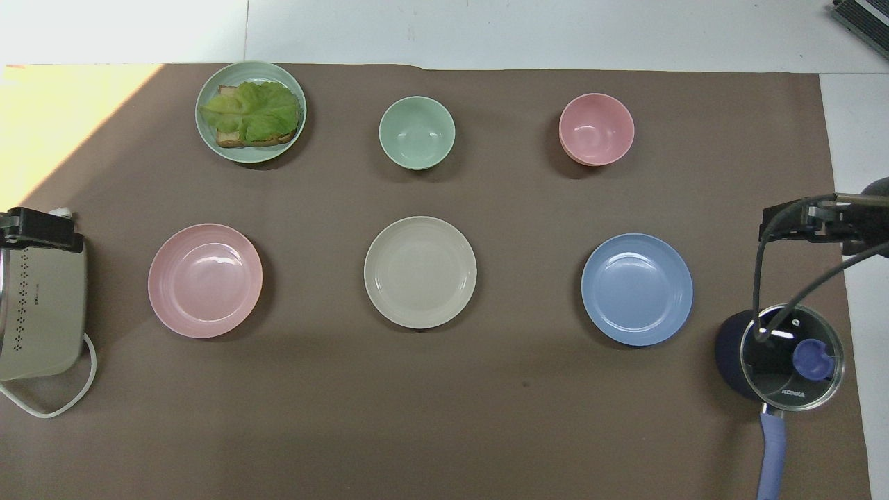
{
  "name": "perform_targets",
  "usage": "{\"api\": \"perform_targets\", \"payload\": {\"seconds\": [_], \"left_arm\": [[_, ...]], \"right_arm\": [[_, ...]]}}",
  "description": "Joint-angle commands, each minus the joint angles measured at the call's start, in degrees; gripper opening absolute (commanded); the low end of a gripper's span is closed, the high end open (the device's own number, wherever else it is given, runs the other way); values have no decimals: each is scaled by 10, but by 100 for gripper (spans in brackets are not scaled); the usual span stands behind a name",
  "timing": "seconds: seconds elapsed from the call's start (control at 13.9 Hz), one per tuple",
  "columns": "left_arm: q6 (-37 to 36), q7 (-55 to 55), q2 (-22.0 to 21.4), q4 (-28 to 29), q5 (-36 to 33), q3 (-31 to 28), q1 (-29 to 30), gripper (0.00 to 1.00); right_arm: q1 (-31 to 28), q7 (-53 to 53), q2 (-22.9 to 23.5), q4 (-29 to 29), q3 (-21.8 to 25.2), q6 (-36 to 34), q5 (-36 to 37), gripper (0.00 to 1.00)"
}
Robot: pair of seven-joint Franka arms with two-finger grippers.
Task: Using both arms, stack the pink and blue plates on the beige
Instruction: 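Move the left gripper out toward the pink plate, then grasp the rim of the pink plate with the left gripper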
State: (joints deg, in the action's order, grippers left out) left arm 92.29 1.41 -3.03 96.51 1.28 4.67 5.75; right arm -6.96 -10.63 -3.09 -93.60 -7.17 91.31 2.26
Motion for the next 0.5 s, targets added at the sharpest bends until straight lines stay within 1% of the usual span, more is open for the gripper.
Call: {"api": "perform_targets", "payload": {"seconds": [0.0,0.22,0.36,0.43], "left_arm": [[65,-9,-9,75,-11,0,2,100],[141,-9,0,135,-11,-1,7,100],[192,-10,21,169,-10,-1,20,100],[214,-10,35,177,-11,-1,26,100]], "right_arm": [[-7,13,5,11,-1,-11,-10,100],[-7,13,5,11,-1,-12,-10,100],[-7,13,5,10,-1,-12,-10,100],[-7,13,5,10,-1,-12,-10,100]]}}
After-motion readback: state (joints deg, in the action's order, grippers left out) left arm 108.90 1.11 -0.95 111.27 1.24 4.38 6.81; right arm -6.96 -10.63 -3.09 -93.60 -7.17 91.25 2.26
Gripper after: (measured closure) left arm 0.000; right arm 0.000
